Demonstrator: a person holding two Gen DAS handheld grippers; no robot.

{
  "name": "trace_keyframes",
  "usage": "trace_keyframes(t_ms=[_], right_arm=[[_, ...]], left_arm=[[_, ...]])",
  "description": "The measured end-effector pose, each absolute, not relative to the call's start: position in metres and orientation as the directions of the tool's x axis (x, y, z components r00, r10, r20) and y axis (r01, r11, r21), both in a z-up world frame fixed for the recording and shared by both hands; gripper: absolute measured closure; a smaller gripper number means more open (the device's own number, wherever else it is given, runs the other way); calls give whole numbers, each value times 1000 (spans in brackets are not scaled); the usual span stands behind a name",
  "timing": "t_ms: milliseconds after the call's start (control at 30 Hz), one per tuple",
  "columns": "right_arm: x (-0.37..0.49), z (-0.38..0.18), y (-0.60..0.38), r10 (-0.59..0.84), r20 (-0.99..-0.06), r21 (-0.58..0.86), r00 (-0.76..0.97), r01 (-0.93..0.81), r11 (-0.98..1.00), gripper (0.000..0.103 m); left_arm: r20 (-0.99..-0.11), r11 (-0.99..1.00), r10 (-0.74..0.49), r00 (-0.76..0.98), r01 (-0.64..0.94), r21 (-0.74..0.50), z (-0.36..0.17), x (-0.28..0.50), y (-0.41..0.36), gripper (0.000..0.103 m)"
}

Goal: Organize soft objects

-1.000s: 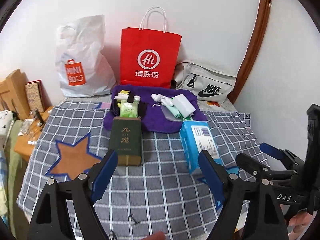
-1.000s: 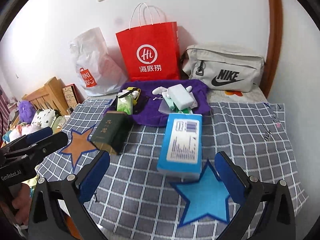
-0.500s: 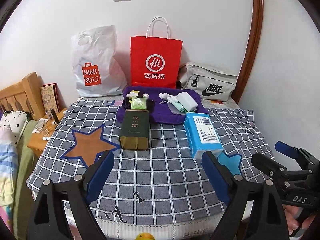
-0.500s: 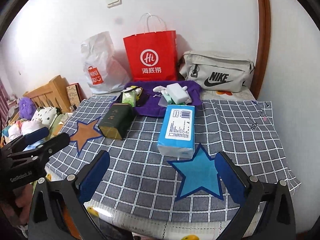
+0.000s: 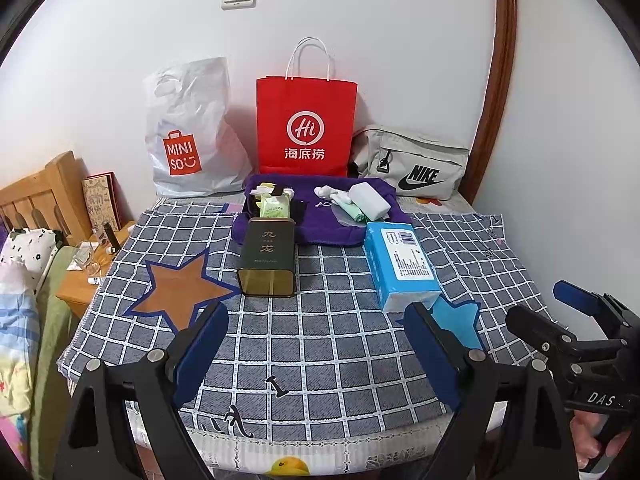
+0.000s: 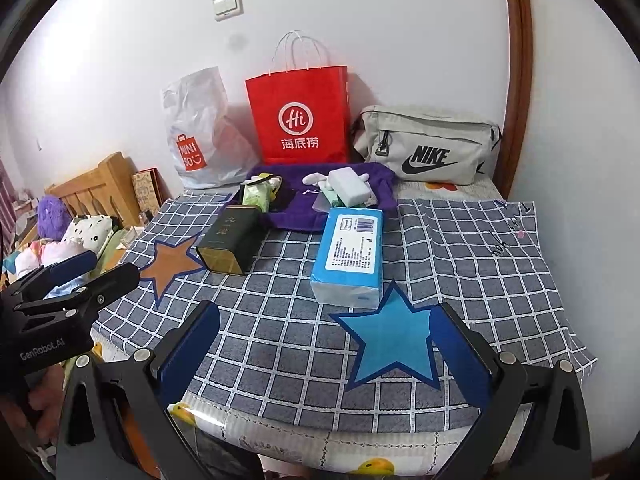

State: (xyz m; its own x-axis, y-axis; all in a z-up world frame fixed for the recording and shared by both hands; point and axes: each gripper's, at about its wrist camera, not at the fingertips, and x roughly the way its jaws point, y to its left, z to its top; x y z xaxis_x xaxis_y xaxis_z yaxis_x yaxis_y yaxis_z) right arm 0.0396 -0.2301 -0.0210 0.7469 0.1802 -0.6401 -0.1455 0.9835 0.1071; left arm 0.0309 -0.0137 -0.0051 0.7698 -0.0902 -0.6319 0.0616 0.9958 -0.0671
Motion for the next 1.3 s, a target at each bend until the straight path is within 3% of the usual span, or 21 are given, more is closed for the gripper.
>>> trace_keyframes(t_ms=[1300], right_arm=[[28,-10,-225,184,-623,98,761,-158,983,0]], left_arm=[[-623,997,-77,778,50,-60,1,24,-12,14]])
